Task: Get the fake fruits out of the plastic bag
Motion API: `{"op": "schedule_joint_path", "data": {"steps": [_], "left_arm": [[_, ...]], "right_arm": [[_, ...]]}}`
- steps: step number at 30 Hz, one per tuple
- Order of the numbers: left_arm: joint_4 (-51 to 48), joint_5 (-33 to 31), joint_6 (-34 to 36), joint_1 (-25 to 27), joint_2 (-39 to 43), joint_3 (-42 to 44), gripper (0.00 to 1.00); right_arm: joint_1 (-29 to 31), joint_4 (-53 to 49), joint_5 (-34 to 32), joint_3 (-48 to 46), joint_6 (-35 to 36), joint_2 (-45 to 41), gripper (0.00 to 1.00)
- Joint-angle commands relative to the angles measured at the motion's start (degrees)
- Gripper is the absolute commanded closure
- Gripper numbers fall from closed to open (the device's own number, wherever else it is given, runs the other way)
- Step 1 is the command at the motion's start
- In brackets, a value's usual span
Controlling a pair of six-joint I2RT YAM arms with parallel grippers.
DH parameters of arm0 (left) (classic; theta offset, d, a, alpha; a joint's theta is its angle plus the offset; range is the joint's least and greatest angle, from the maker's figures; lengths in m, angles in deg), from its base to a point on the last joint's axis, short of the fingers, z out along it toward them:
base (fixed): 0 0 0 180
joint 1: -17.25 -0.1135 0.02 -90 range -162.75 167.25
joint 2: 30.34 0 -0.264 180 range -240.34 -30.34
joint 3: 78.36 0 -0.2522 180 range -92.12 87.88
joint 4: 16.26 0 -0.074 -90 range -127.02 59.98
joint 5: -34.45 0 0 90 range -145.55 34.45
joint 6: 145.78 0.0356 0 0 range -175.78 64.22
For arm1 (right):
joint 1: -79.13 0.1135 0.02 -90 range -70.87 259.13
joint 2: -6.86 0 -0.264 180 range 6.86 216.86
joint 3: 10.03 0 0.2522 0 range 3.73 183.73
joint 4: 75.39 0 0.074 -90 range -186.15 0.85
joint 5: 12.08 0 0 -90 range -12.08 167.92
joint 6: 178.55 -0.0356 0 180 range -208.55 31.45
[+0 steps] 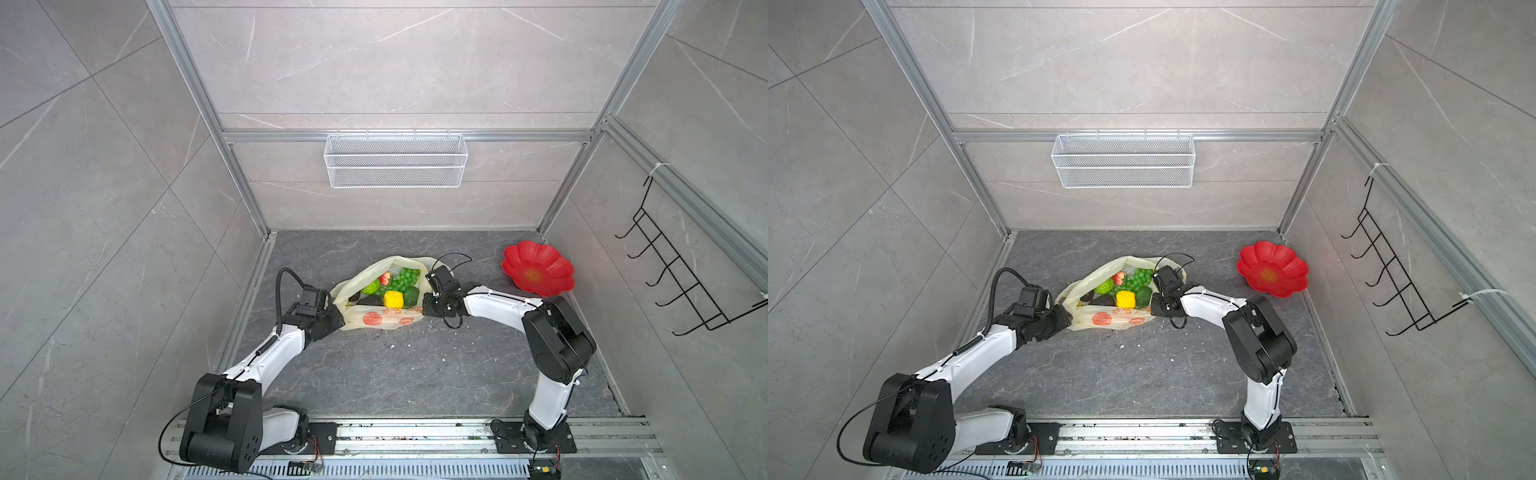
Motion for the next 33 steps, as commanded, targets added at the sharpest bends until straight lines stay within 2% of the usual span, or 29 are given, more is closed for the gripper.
{"op": "schedule_joint_path", "data": {"steps": [1, 3, 4, 11, 16, 18, 21, 23, 27, 29, 33], "left_arm": [[-7.9, -11.7, 5.0, 4.8, 2.2, -7.2, 0.36], [-12.4, -19.9, 8.3, 10.6, 0.2, -12.9, 0.26], [-12.9, -21.4, 9.7, 11.8, -1.0, -14.3, 0.24], [-15.0, -24.1, 17.1, 12.9, -17.9, -25.6, 0.15], [-14.9, -23.8, 19.4, 12.8, -27.3, -31.6, 0.13], [-15.4, -27.0, 18.3, 12.2, -29.5, -33.1, 0.19], [-15.0, -26.7, 15.4, 9.0, -29.3, -33.1, 0.44], [-12.1, -22.3, 14.4, 6.4, -26.9, -30.9, 0.58], [-8.3, -18.4, 11.7, 2.9, -23.6, -27.4, 0.79], [-6.1, -16.3, 10.0, 0.9, -22.4, -25.1, 0.86], [-3.0, -12.3, 10.0, -1.0, -20.2, -22.3, 0.89]], "right_arm": [[0.5, -1.4, -1.8, 1.1, 1.1, -0.6, 1.0], [0.5, -2.1, -2.6, 1.6, 1.1, -0.6, 1.0], [0.5, -2.2, -2.8, 1.7, 1.1, -0.6, 1.0], [0.5, -2.2, -3.0, 1.3, 0.7, -0.8, 1.0], [0.5, -2.4, -3.7, 0.5, 0.7, -1.4, 1.0], [0.5, -2.4, -3.9, 0.3, 0.9, -1.6, 1.0], [0.5, -2.5, -4.3, 0.3, 1.1, -1.5, 1.0], [0.5, -2.5, -4.7, 0.5, 1.4, -0.9, 1.0], [0.5, -3.1, -4.4, 3.3, 2.1, 1.5, 1.0], [0.5, -3.1, -3.0, 6.0, 2.4, 3.5, 1.0], [1.4, -4.3, -1.7, 11.8, 3.5, 7.1, 1.0]]}}
